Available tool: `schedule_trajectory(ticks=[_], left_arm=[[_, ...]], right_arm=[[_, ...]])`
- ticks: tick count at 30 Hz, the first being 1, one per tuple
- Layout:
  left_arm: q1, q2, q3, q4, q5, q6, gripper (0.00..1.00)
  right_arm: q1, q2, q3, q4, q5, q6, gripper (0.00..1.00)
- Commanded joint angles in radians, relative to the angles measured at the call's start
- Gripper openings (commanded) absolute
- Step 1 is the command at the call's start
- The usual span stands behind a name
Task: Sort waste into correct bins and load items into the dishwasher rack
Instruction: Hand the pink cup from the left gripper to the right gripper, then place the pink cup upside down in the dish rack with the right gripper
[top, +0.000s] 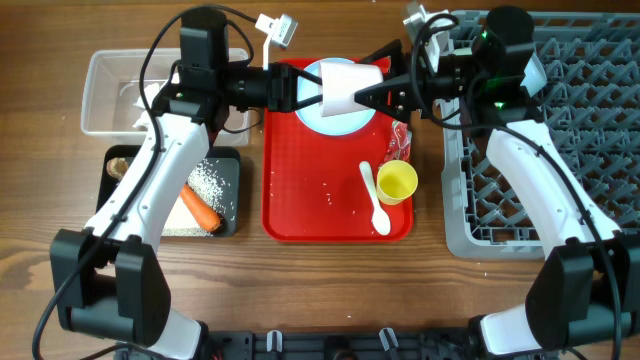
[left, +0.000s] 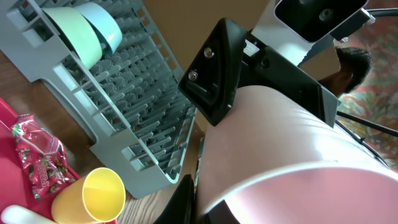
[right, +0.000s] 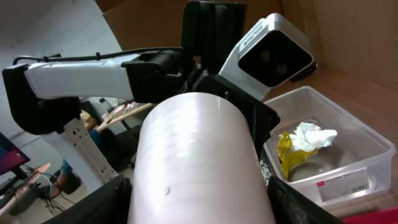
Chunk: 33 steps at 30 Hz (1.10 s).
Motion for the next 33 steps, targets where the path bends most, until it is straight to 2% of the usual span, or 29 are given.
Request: schedule_trajectory(ticks=[1, 2, 4, 5, 6, 8, 13, 15, 16, 17, 19, 24, 29, 33], left_arm=[[-0.004, 0.005, -0.003, 0.0, -0.011, 0.023, 0.04], [-0.004, 0.005, -0.003, 0.0, -0.011, 0.023, 0.04], [-0.004, 0.005, -0.003, 0.0, -0.011, 0.023, 0.04], [-0.004, 0.005, -0.003, 0.0, -0.011, 0.023, 0.04], [-0.004, 0.005, -0.003, 0.004, -0.011, 0.023, 0.04], [-0.004, 0.005, -0.003, 0.015, -0.011, 0.023, 0.04], [-0.004, 0.005, -0.003, 0.018, -0.011, 0.023, 0.04], [-0.004, 0.005, -0.003, 0.018, -0.011, 0.023, 0.04], [-0.004, 0.005, -0.003, 0.018, -0.011, 0.023, 0.04], [-0.004, 0.005, -0.003, 0.018, -0.011, 0.023, 0.04], [-0.004, 0.005, -0.003, 0.018, -0.013, 0.023, 0.18], [-0.004, 0.005, -0.003, 0.018, -0.014, 0.023, 0.26], [-0.004, 0.005, -0.003, 0.018, -0.014, 0.023, 0.27], [-0.004, 0.005, -0.003, 0.001, -0.039, 0.023, 0.27]], right_arm=[[0.014, -0.005, 0.018, -0.029, -0.034, -0.009, 0.57], [0.02, -0.005, 0.018, -0.031, -0.034, -0.008, 0.53], [0.026, -0.005, 0.018, -0.031, -0.034, -0.007, 0.54], [0.027, -0.005, 0.018, -0.042, -0.035, -0.007, 0.67], [0.027, -0.005, 0.018, -0.05, -0.04, -0.007, 0.73], [0.027, -0.005, 0.018, -0.073, -0.042, -0.009, 0.75], [0.027, -0.005, 0.018, -0.09, -0.045, -0.01, 0.67], [0.027, -0.005, 0.018, -0.09, -0.045, -0.01, 0.56], [0.027, -0.005, 0.018, -0.09, -0.045, -0.009, 0.54], [0.027, -0.005, 0.018, -0.09, -0.045, -0.01, 0.54], [0.027, -0.005, 0.018, -0.089, -0.045, -0.009, 0.54], [-0.006, -0.005, 0.018, -0.089, -0.043, -0.016, 0.54], [-0.079, -0.005, 0.018, -0.098, -0.035, -0.016, 0.54], [-0.172, -0.005, 0.018, -0.21, 0.056, -0.035, 0.54]])
